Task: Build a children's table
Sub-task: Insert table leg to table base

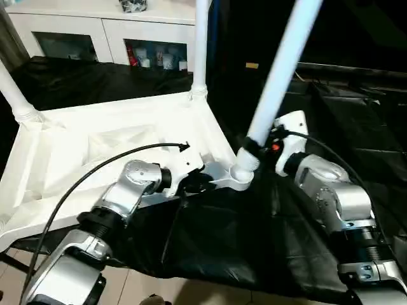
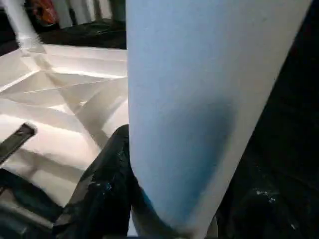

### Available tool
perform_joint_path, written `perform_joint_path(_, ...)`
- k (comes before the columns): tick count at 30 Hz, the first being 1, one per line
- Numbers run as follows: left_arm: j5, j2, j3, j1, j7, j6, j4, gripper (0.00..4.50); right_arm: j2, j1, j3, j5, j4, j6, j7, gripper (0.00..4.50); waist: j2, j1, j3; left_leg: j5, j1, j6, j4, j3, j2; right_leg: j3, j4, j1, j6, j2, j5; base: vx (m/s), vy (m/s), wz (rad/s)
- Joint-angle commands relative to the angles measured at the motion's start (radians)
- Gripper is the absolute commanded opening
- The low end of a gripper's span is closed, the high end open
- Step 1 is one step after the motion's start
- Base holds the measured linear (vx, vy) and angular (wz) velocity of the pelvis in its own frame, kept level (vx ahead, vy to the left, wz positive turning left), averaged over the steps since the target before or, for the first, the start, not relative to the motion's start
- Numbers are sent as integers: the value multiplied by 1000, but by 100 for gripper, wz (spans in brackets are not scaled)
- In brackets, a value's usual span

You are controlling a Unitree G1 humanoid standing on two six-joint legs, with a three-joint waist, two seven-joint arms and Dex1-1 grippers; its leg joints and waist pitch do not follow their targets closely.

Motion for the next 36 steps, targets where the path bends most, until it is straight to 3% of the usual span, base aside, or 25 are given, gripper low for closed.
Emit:
perform_joint_path(1,33,23,-20,10,-11,31,24,18,-13,-6,13,13,-20,13,26,188,-1,2,-72,-155,8,-14,-72,-7,31,30,-73,52,-228,-54,-99,0,0,0)
perform_joint_path(8,24,19,-10,13,-38,23,21,0,-30,-15,49,-14,18,49,52,188,-8,2,-72,-146,7,-7,-73,-6,32,30,-73,52,-234,-54,-99,0,0,0)
perform_joint_path(22,15,19,-4,31,-81,21,-9,0,-11,-47,58,-16,114,63,64,188,-9,1,-70,-157,8,-8,-75,-6,33,31,-76,49,-226,-56,-138,0,0,0)
perform_joint_path(25,21,18,-2,33,-82,21,-12,0,-4,-50,49,7,132,75,85,188,-10,0,-70,-158,8,-6,-75,-5,34,31,-77,48,-227,-56,-138,0,0,0)
perform_joint_path(29,20,16,10,37,-60,29,-19,0,2,-13,-3,44,141,45,87,188,-12,3,-71,-159,9,-4,-75,-5,35,32,-76,49,-229,-58,-131,0,0,0)
perform_joint_path(33,21,10,20,33,-39,30,-9,0,12,32,-43,67,138,-7,86,188,-14,3,-71,-161,8,0,-76,-4,35,31,-78,48,-226,-58,-137,0,0,0)
perform_joint_path(36,28,4,26,28,-20,25,3,0,27,91,-66,78,122,-58,89,188,-9,6,-70,-176,10,0,-77,-3,36,32,-83,45,-221,-58,-155,0,0,0)
